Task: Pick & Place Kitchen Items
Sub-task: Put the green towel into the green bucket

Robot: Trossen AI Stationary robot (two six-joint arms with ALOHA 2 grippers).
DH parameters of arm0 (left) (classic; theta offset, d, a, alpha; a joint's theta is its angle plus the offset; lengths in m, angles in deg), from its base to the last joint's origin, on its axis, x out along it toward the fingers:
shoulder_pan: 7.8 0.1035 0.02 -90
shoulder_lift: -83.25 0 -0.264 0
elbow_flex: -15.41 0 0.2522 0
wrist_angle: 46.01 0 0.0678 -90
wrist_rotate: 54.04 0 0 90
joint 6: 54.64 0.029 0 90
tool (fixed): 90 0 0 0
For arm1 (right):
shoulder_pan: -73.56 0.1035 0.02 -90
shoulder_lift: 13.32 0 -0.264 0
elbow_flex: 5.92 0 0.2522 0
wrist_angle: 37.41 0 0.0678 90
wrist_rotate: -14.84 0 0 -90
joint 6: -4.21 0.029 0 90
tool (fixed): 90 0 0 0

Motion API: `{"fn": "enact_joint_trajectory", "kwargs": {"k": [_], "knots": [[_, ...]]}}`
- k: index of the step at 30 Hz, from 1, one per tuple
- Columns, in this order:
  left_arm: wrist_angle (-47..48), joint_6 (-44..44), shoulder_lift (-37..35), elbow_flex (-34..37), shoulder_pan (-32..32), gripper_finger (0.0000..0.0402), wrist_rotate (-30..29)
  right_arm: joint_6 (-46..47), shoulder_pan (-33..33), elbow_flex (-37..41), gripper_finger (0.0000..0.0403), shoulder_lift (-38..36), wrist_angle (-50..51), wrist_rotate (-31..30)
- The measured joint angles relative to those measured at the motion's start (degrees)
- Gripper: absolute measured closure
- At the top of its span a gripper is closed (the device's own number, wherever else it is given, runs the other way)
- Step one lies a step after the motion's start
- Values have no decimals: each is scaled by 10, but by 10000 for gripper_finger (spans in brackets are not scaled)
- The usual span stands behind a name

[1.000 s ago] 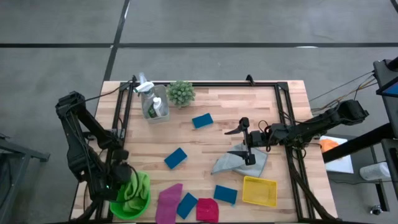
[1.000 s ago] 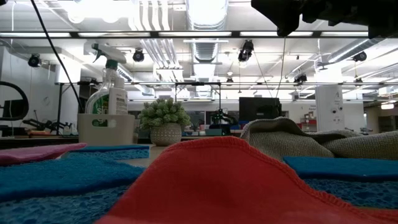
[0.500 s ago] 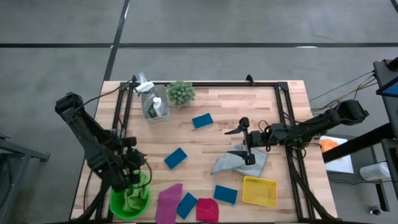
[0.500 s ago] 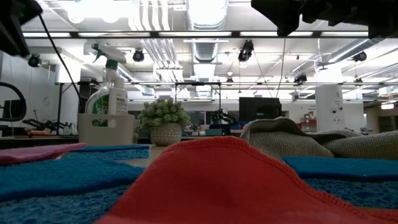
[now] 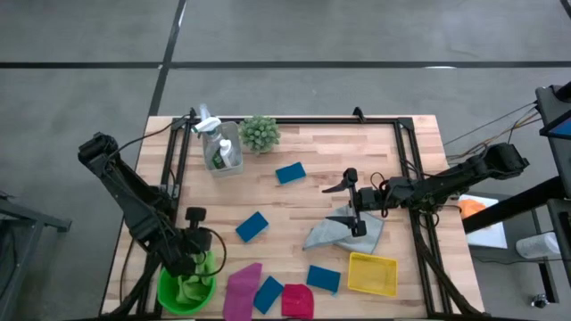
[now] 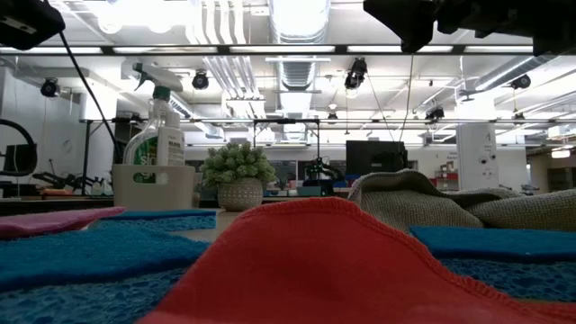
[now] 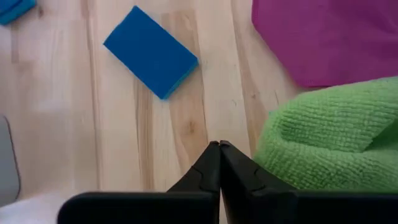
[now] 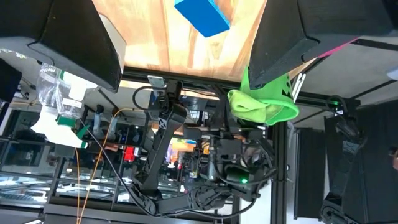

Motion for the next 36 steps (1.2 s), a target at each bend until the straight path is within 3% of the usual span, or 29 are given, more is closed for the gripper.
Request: {"fn": "enact_joint_trajectory", "kwargs": {"k": [19, 25, 36], "knots": [[-4, 48, -71, -18, -1, 400, 12, 0, 0, 0, 58, 0, 1, 0], [6, 35, -62, -14, 12, 400, -12, 0, 0, 0, 58, 0, 1, 0], [-49, 71, -53, 5, 43, 400, 96, 0, 0, 0, 58, 0, 1, 0]]}}
